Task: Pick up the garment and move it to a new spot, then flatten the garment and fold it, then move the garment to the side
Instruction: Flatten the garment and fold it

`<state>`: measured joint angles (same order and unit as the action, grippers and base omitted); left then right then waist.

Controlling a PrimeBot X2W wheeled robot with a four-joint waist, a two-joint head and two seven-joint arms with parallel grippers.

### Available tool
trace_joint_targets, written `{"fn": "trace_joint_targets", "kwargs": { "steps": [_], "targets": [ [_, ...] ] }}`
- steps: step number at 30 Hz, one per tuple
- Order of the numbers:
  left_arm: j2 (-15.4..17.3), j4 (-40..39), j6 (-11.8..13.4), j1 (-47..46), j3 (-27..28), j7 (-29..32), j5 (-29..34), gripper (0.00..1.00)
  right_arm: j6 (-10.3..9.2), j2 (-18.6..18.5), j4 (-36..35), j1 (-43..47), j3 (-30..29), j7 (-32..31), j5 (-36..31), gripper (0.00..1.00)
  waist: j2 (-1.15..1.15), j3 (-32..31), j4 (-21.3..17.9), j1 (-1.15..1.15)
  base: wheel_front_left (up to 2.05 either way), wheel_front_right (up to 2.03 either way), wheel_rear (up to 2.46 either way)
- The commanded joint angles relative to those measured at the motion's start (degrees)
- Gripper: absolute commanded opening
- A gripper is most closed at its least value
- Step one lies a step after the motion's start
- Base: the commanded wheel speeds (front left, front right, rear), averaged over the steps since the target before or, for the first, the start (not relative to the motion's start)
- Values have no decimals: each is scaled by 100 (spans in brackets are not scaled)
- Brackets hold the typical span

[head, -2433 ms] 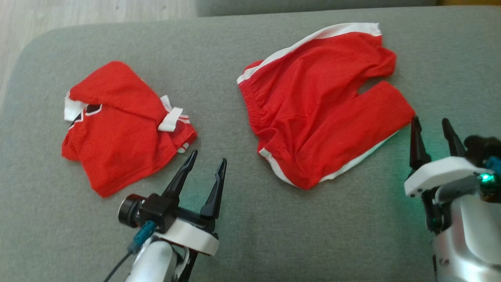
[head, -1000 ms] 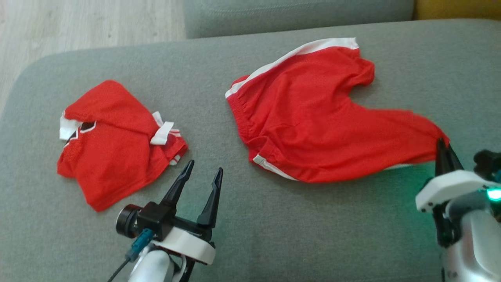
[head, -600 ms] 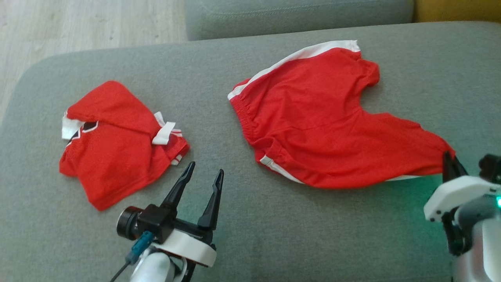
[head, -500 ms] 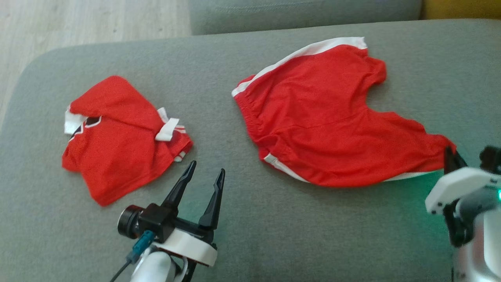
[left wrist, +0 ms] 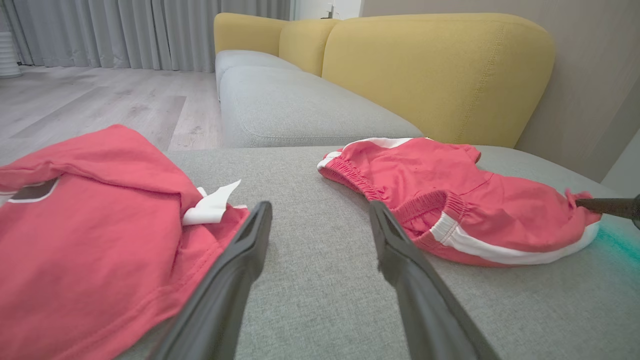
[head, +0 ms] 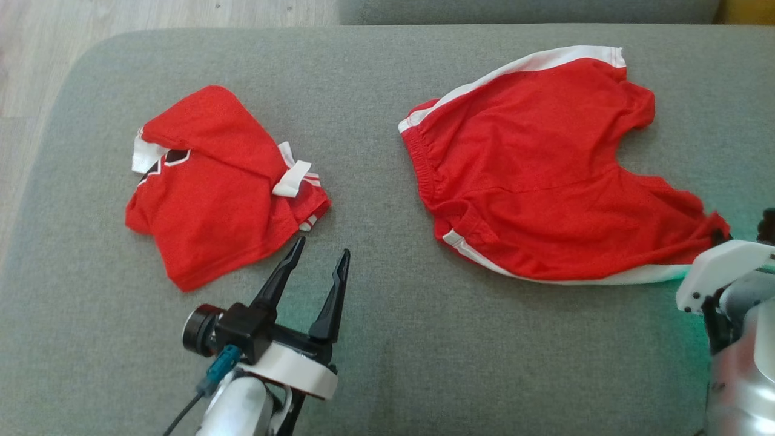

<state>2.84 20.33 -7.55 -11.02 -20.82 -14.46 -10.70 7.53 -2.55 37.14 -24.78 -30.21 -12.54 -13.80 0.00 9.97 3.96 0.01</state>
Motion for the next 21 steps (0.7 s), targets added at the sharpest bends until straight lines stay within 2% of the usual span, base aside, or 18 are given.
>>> {"fn": "trace_joint_targets", "kwargs": {
  "steps": [1,3,4,5,14,21],
  "targets": [
    [4,-139,19,-260,152,-54,-13,100,-4,-32,-54,-258,47,125,-97,0,0,8,-17,-1,0,0,0],
    [4,-137,18,-266,167,-54,6,100,-4,-32,130,-334,-27,234,-167,0,0,-1,-76,-1,0,0,0],
    [4,-133,18,-268,171,-54,16,100,-4,-32,183,-362,-42,336,-232,39,0,-10,-115,-1,0,0,0],
    [5,-128,17,-270,175,-54,26,100,-4,-32,256,-399,-29,447,-245,100,0,-24,-157,-1,0,0,0],
    [32,-130,13,-214,215,-54,63,100,-4,-32,685,-485,295,1487,281,100,0,-242,-644,-1,0,0,0],
    [53,-185,11,-128,242,-54,70,100,-4,-32,429,-38,1140,2517,1429,100,0,-359,-1068,-1,0,0,0]
  ]
}}
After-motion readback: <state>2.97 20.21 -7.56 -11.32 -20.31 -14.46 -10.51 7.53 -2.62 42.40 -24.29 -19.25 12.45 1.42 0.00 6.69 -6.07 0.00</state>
